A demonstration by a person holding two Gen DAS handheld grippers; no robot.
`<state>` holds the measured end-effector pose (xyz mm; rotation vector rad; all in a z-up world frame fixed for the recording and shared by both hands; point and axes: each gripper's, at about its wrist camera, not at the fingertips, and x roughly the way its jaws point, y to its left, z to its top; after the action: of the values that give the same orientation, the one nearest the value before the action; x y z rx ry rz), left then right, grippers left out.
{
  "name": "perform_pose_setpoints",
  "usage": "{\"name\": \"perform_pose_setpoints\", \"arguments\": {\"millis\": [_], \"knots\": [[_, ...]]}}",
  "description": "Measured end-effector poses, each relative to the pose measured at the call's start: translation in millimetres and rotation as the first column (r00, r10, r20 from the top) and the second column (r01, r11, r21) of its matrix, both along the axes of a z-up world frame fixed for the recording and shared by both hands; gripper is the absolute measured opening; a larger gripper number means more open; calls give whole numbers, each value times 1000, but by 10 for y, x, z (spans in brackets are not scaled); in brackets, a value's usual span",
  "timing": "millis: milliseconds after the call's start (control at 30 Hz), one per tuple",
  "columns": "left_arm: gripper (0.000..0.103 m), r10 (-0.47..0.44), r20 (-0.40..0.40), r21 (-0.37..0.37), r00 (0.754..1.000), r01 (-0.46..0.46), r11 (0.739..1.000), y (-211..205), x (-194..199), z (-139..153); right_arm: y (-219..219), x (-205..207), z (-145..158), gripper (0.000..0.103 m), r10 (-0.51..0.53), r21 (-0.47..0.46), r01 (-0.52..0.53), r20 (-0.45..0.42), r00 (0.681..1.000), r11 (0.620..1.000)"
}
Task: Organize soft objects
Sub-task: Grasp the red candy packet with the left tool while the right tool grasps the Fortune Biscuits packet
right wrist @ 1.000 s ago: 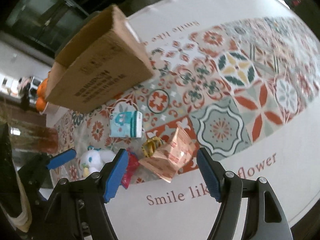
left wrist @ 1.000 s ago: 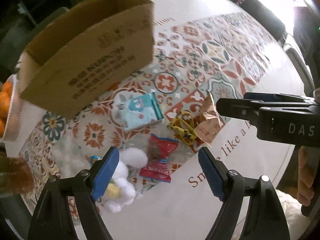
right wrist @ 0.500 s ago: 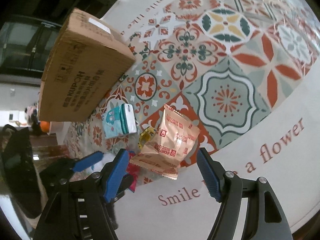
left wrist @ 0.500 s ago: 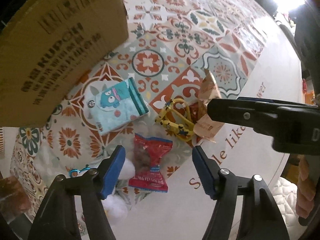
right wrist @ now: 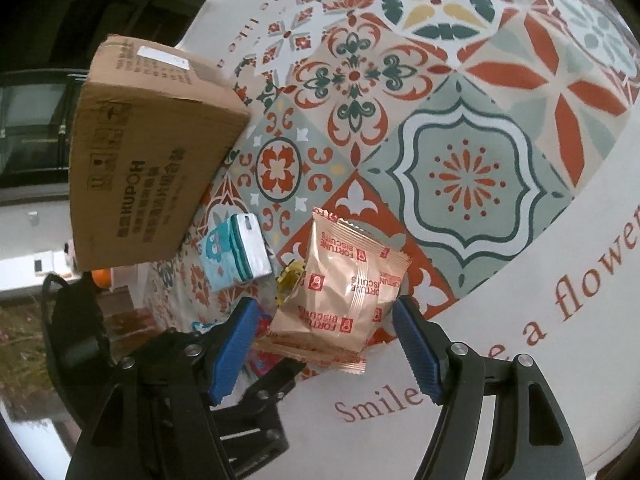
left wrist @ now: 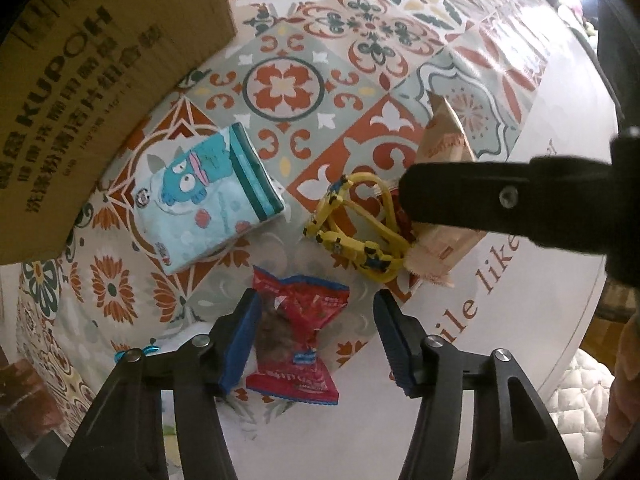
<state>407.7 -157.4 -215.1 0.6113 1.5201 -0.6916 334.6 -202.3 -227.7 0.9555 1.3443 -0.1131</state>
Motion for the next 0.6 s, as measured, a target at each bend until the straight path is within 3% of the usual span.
{"name": "perform_pose_setpoints", "arguments": {"millis": [200,367,500,600], "knots": [[50,47,4,18,999,-47,999,127,-115,-107,-2,19,-59,69,0,5,0,-9,1000,1000],[47,144,-24,-50,989,-145,988,346,-192,-142,22,42,-56,65,15,-12,-15,4,1000,1000],[46,252,-54,-133,966,-257,957,603,-282,-136,75,38,-45,62,35,-34,-34,28,999,999],[45,333,-81,-199,939,-342,918,797,-358,-139,109,27,-13,57,57,-57,-54,43,997,997]]}}
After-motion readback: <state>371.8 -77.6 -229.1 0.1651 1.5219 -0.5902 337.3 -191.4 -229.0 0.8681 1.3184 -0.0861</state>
